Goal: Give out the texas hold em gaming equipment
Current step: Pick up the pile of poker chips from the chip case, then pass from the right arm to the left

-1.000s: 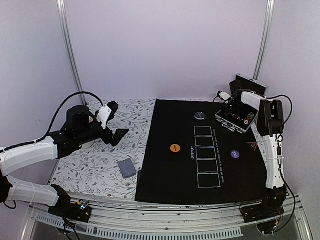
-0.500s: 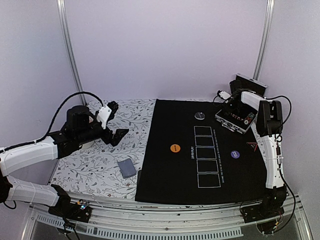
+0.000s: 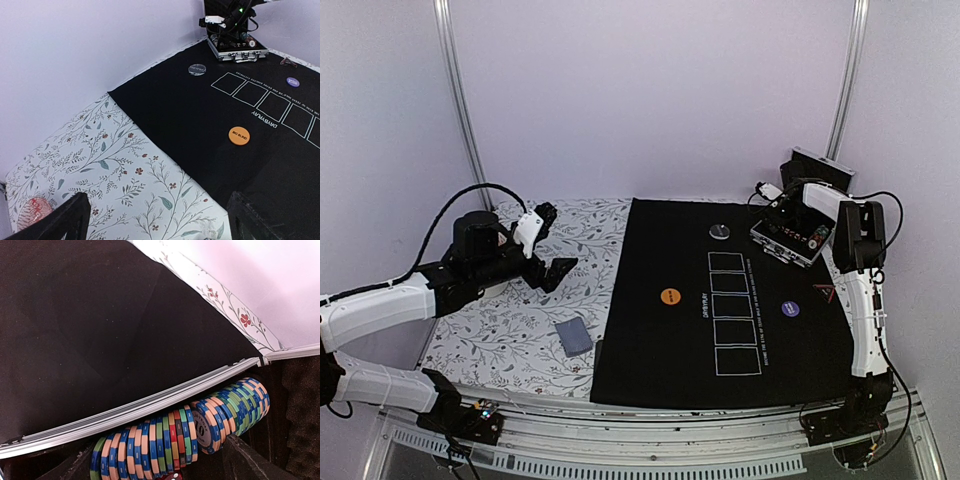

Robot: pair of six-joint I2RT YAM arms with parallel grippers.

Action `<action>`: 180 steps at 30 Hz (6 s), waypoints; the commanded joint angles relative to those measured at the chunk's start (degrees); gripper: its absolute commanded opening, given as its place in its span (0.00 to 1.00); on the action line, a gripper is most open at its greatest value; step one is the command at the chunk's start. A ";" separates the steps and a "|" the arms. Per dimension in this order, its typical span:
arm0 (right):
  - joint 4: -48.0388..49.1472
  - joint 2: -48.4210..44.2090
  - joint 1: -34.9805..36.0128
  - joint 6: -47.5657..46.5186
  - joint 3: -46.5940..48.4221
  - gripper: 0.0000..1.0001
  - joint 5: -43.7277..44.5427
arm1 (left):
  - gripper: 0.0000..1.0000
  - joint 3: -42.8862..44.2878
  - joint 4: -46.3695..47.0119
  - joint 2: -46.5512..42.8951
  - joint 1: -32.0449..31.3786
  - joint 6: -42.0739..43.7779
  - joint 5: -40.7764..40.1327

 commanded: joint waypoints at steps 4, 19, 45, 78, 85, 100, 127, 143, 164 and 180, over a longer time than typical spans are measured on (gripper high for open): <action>0.60 -2.55 1.24 0.92 0.46 0.85 -1.55 | 0.98 1.31 -0.52 0.28 0.57 -0.40 0.84; 1.04 -2.70 3.28 -1.13 0.01 0.66 0.21 | 0.98 1.49 -0.97 0.46 0.56 -0.44 1.83; -2.05 4.33 -0.32 0.94 1.25 0.66 -8.90 | 0.98 1.62 -1.41 1.24 0.56 -0.23 1.67; 2.32 -6.44 -0.32 3.73 -1.00 0.01 -8.43 | 0.98 2.02 -1.67 0.90 0.56 -0.40 2.01; 2.18 -8.92 -0.32 5.12 -1.88 0.01 -7.80 | 0.98 1.99 -1.67 0.46 0.56 -0.50 2.14; 1.39 -20.84 0.13 15.97 -5.44 0.01 -14.13 | 0.98 2.19 -1.67 -0.83 0.56 -0.99 3.02; 17.72 -61.39 21.61 57.87 -59.27 0.01 -29.07 | 0.98 3.36 -2.20 -4.99 -2.72 -4.10 15.57; 29.10 -67.38 39.00 70.77 -73.87 0.02 -27.74 | 0.98 4.24 -6.16 -0.70 -14.18 1.71 21.19; 27.95 -73.80 43.14 73.58 -83.00 0.02 -24.53 | 0.98 7.29 -11.52 0.84 -29.82 -1.31 10.70; 19.84 -81.38 26.99 65.87 -91.47 0.02 -28.24 | 0.98 3.90 -4.14 1.16 -31.24 -13.00 3.46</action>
